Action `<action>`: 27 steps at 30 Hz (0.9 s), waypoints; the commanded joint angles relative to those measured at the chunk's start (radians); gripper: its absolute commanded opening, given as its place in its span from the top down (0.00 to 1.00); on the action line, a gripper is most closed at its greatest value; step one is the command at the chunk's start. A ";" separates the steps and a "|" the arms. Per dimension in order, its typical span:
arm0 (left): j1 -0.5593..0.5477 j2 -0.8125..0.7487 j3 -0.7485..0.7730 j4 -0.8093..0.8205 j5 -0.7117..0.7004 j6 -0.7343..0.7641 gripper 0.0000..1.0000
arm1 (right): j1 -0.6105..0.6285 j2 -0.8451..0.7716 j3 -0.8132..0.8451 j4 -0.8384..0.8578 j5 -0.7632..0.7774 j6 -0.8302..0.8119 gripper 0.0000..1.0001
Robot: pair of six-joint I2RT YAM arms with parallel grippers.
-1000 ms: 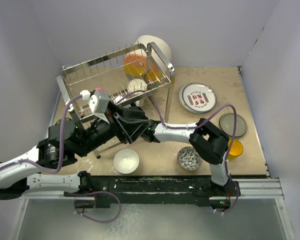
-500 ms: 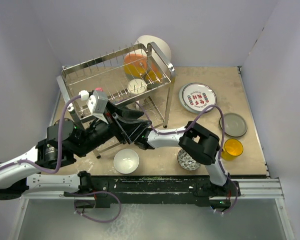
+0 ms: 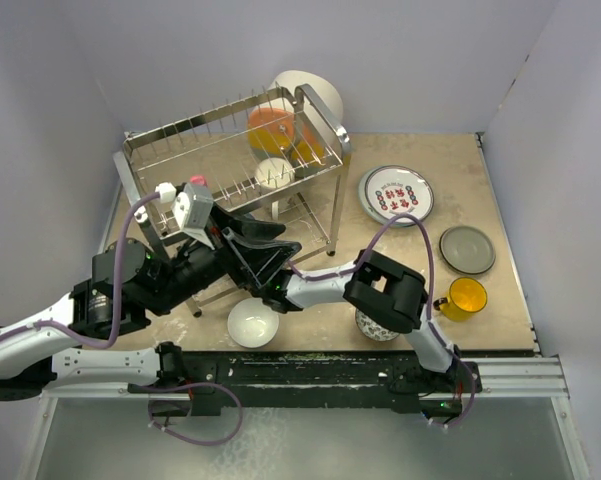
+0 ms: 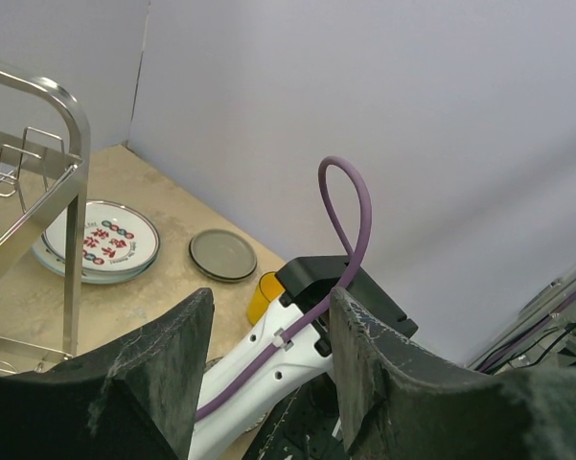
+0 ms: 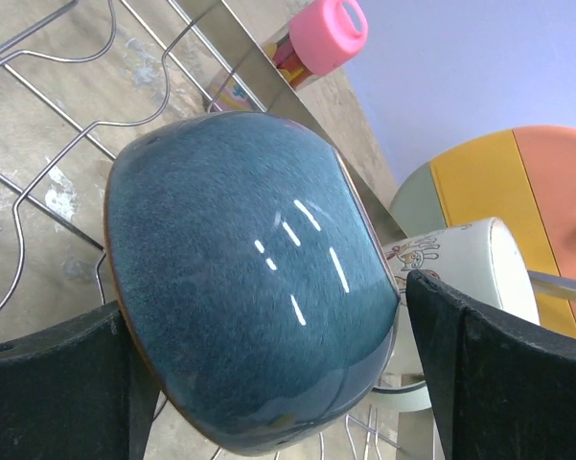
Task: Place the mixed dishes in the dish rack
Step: Turn the bowl upside down on the dish rack.
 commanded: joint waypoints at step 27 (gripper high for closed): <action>-0.003 -0.037 -0.007 0.007 0.023 -0.039 0.45 | 0.026 -0.211 0.132 -0.557 -0.429 0.082 0.00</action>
